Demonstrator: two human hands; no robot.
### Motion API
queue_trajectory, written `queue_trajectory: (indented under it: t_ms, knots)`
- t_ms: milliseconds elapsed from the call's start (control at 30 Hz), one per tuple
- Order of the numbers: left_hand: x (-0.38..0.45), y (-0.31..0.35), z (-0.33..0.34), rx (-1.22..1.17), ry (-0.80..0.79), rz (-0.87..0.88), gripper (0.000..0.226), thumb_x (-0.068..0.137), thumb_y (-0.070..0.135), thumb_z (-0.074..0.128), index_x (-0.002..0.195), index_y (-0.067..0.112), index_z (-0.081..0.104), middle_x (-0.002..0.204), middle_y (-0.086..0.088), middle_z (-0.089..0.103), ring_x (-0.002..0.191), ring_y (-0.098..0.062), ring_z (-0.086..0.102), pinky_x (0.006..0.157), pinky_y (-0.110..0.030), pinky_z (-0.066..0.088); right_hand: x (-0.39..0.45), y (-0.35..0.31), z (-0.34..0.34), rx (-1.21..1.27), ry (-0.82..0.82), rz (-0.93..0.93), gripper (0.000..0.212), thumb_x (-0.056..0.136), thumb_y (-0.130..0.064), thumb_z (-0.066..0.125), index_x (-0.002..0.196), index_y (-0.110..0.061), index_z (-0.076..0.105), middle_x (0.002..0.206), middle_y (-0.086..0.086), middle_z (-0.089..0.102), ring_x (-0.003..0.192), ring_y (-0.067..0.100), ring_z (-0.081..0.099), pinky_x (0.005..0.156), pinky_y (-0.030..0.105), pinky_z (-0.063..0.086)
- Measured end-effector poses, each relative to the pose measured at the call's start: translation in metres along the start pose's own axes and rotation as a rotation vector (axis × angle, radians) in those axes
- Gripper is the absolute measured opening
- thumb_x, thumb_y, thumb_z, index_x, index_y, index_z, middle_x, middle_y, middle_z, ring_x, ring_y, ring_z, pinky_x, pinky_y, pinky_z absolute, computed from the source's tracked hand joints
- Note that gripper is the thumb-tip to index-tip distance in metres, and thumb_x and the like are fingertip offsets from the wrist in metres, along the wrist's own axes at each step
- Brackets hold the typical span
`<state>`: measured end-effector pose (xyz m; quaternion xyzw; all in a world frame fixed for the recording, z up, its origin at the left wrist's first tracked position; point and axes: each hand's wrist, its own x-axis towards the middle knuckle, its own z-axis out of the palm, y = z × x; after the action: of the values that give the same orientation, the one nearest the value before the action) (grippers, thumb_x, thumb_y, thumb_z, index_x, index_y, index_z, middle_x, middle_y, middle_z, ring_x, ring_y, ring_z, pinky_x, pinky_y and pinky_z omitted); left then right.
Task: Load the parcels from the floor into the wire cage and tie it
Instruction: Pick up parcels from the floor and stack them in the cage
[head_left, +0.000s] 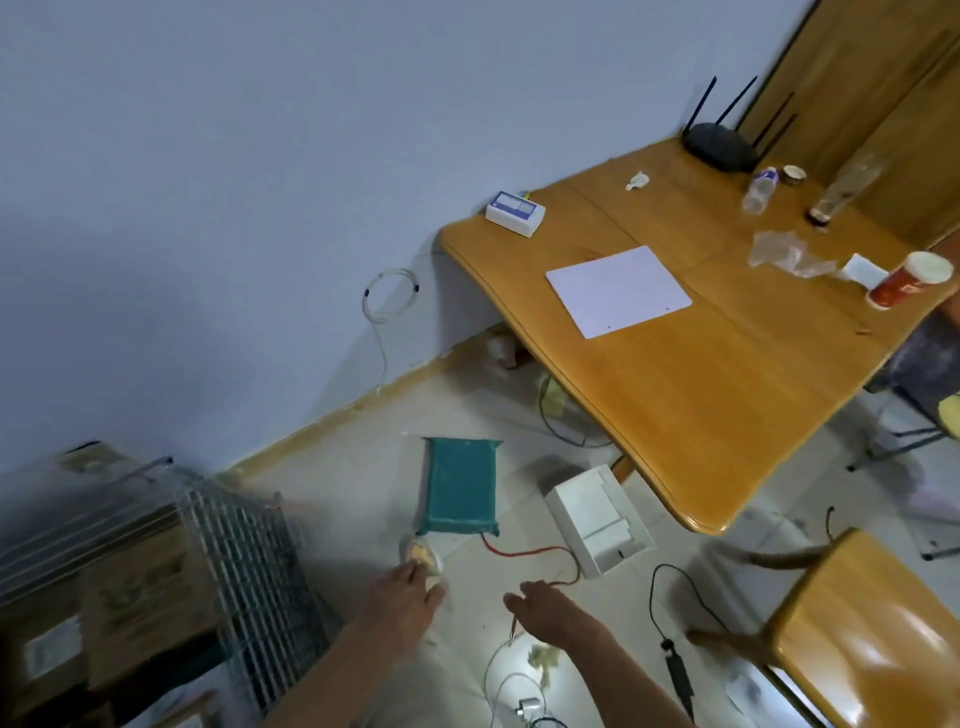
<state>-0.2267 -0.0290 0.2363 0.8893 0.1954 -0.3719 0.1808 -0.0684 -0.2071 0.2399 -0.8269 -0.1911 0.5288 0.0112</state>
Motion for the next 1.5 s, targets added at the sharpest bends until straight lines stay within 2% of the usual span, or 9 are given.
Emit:
queue_trajectory:
  t_ms: [100,200,300,467,833,967,1033,1200,1500]
  knots:
    - [0.095,-0.029,0.012,-0.038,-0.063,0.008,0.052,0.063,0.036,0.091,0.105,0.023,0.063,0.108,-0.016,0.072,0.097,-0.034,0.074,0.057,-0.043,0.064,0.063,-0.019,-0.041,-0.031,-0.037,-0.016,0.072,0.105,-0.054,0.033,0.158,-0.007,0.024,0.166,0.015,0.022,0.151,0.031,0.025,0.122,0.043,0.023]
    - [0.168,-0.038,-0.009,-0.088,-0.06,0.048,0.05,0.091,0.028,0.069,0.136,0.015,0.05,0.137,-0.022,0.058,0.129,-0.044,0.055,0.085,-0.056,0.06,0.14,-0.037,-0.071,-0.032,-0.077,-0.01,0.071,0.105,-0.052,0.035,0.158,-0.006,0.024,0.166,0.015,0.022,0.152,0.03,0.025,0.121,0.04,0.022]
    - [0.241,-0.053,-0.011,-0.314,-0.056,-0.036,0.038,0.092,0.016,0.044,0.128,0.005,0.049,0.117,-0.034,0.064,0.094,-0.057,0.067,0.068,-0.057,0.061,0.216,-0.053,-0.086,0.017,-0.01,0.006,0.061,0.106,-0.045,0.041,0.153,-0.008,0.036,0.159,0.015,0.037,0.144,0.031,0.039,0.114,0.039,0.032]
    - [0.362,-0.083,0.035,-0.411,0.003,-0.157,0.043,0.106,0.033,0.043,0.142,0.009,0.051,0.14,-0.018,0.054,0.124,-0.04,0.055,0.103,-0.045,0.049,0.362,-0.05,-0.08,0.046,-0.045,0.056,0.046,0.107,-0.028,0.043,0.148,-0.007,0.042,0.145,0.017,0.052,0.132,0.032,0.05,0.099,0.031,0.04]
    - [0.615,-0.16,0.177,-1.05,0.012,-0.41,0.061,0.099,0.036,0.057,0.152,0.013,0.04,0.146,-0.014,0.047,0.13,-0.031,0.051,0.11,-0.038,0.042,0.679,0.007,0.007,0.411,-0.058,0.299,0.083,0.098,-0.041,0.063,0.158,-0.006,0.017,0.152,0.018,0.041,0.134,0.036,0.048,0.099,0.039,0.044]
    - [0.69,-0.179,0.192,-1.411,-0.01,-0.399,0.062,0.083,0.037,0.076,0.138,0.018,0.054,0.118,0.006,0.065,0.102,-0.008,0.066,0.094,-0.025,0.053,0.735,0.014,0.026,0.744,-0.047,0.319,0.057,0.092,-0.043,0.07,0.137,-0.018,0.046,0.137,0.0,0.056,0.1,0.013,0.061,0.071,0.026,0.048]
    - [0.705,-0.179,0.193,-1.564,-0.024,-0.473,0.087,0.065,0.046,0.075,0.142,0.011,0.051,0.125,-0.002,0.066,0.104,-0.018,0.068,0.094,-0.037,0.058,0.743,0.008,0.032,0.868,0.002,0.347,0.064,0.083,-0.052,0.077,0.132,-0.022,0.051,0.132,-0.001,0.062,0.097,0.011,0.062,0.069,0.029,0.051]
    - [0.645,-0.176,0.139,-1.686,0.034,-0.535,0.07,0.087,0.032,0.067,0.147,0.011,0.037,0.125,-0.003,0.057,0.1,-0.015,0.062,0.081,-0.032,0.057,0.689,-0.03,0.015,0.922,0.068,0.302,0.068,0.08,-0.056,0.077,0.134,-0.025,0.049,0.125,-0.004,0.062,0.108,0.017,0.062,0.088,0.037,0.057]
    - [0.372,-0.209,-0.063,-1.854,0.249,-0.717,0.082,0.074,0.092,0.055,0.119,0.026,0.069,0.108,0.005,0.077,0.097,-0.017,0.074,0.093,-0.04,0.059,0.392,-0.188,-0.131,0.597,0.2,0.129,0.066,0.077,-0.075,0.064,0.123,-0.03,0.05,0.115,-0.002,0.064,0.099,0.023,0.065,0.089,0.042,0.056]
